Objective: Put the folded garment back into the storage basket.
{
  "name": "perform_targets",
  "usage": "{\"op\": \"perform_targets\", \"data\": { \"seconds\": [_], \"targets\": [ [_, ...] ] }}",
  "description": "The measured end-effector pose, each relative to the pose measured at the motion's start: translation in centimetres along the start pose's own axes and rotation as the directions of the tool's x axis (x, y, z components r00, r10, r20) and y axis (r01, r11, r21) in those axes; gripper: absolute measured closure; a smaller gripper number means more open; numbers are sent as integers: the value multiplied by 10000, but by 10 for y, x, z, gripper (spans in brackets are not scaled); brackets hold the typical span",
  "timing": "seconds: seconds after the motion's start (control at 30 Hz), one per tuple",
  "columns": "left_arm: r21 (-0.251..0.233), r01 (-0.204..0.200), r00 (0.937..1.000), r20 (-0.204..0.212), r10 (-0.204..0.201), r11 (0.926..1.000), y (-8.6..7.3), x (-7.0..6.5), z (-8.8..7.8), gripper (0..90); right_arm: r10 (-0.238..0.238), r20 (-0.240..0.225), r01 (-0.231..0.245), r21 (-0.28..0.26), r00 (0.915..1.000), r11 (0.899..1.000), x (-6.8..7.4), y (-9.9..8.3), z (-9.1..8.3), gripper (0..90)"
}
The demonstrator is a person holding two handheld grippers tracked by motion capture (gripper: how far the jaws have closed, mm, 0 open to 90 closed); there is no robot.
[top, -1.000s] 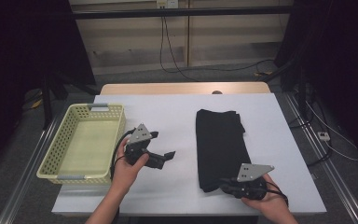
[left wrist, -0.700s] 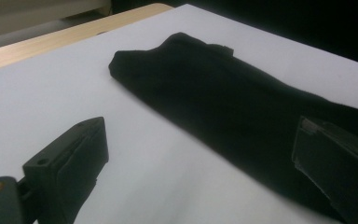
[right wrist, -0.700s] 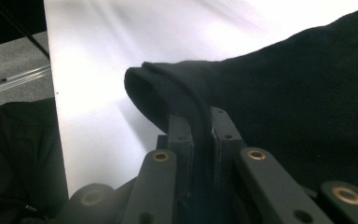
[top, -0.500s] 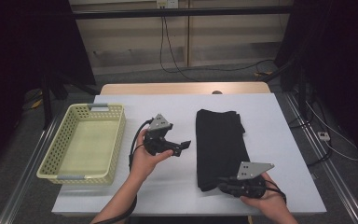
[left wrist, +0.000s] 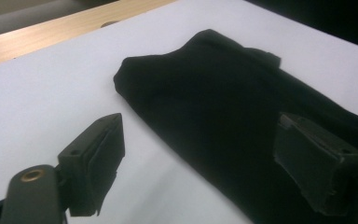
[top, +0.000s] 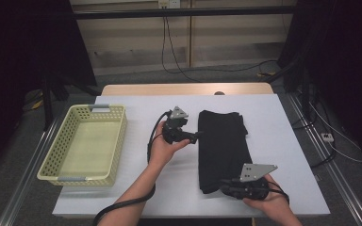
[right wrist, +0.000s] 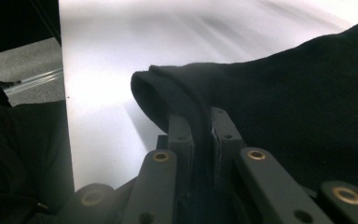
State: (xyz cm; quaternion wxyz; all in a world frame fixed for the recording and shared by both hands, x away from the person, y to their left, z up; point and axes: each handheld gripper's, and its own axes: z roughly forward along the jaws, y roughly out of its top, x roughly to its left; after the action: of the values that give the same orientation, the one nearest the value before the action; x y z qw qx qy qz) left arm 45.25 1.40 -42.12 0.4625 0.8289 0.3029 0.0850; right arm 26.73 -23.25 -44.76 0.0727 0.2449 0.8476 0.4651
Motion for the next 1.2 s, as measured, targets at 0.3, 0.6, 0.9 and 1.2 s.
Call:
{"op": "perform_targets", "data": {
  "seconds": [0.3,0.6,0.9,1.2],
  "targets": [
    [610,299,9993,-247,-284,9977,1,17,37,287,-155,-236,154,-33,9996,9999,4,-1,0,816],
    [883,566,9976,-445,-528,9945,1,33,70,423,-319,-496,316,-82,9983,9995,8,0,0,816],
    [1039,658,9968,-527,-606,9924,5,23,85,511,-326,-429,321,-119,9985,9994,8,0,0,815],
    [1575,1587,9873,-368,-1548,9747,13,18,83,808,-329,-427,324,-123,9985,9994,8,1,2,815]
  ]
}}
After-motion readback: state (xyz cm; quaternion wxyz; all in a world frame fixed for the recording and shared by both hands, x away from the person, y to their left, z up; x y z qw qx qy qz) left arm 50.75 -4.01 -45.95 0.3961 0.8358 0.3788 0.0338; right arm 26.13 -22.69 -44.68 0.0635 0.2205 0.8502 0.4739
